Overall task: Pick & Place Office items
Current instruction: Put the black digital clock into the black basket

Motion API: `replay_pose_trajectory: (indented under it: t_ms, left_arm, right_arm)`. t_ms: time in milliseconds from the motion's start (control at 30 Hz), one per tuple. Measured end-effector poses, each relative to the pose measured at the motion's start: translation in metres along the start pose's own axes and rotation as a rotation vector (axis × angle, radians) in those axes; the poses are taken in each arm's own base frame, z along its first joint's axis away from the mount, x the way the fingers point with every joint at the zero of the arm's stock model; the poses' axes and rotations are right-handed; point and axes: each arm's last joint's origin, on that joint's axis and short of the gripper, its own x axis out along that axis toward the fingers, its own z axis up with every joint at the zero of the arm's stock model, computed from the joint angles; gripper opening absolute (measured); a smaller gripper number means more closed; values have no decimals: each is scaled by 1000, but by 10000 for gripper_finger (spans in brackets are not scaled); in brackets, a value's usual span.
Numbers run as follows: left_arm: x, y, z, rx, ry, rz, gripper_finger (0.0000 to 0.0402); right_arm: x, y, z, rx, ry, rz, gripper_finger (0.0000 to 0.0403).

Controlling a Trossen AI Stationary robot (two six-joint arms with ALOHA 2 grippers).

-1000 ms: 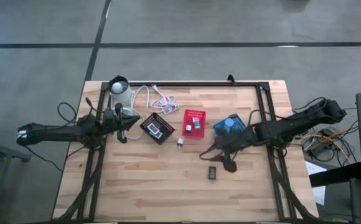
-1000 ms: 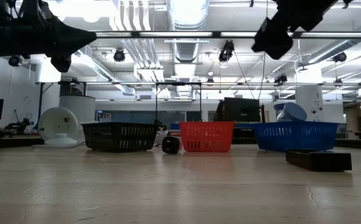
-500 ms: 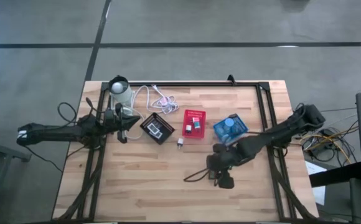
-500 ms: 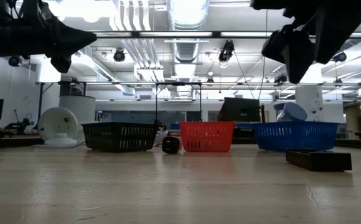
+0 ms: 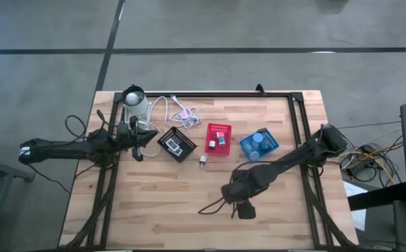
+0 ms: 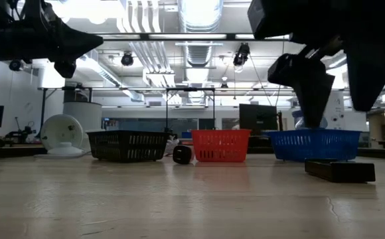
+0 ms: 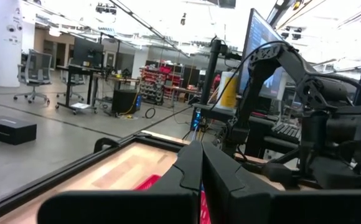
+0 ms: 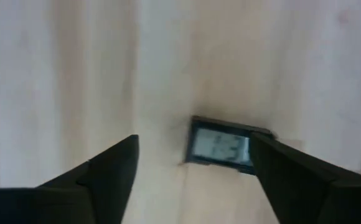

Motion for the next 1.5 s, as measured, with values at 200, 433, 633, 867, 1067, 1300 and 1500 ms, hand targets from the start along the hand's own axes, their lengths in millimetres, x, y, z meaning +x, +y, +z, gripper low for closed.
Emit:
replay_pose_trajectory:
  t_ms: [200,433,633,867,1067,1300,1500]
  left_arm:
    - [0,0,-1,1,5,1,5]
    - [0,0,-1,2,6,1,5]
    - [0,0,-1,2,9,1,5]
    - [0,0,-1,2,9,1,5]
    - [0,0,-1,2,9,1,5]
    - [0,0,-1,5,9,1,5]
    - [0,0,-1,12,9,1,5]
  right_arm:
    - [10,-4,0,31,22,-86,359]
    - [20,-10,-11,87,51,-128,373]
    - [29,-13,-16,106,47,-129,373]
    - [36,-15,-19,106,29,-117,373]
    - [41,-16,-22,116,15,-100,373]
    - [49,-20,-27,150,-14,-107,373]
    - [53,-21,-33,151,-18,-132,373]
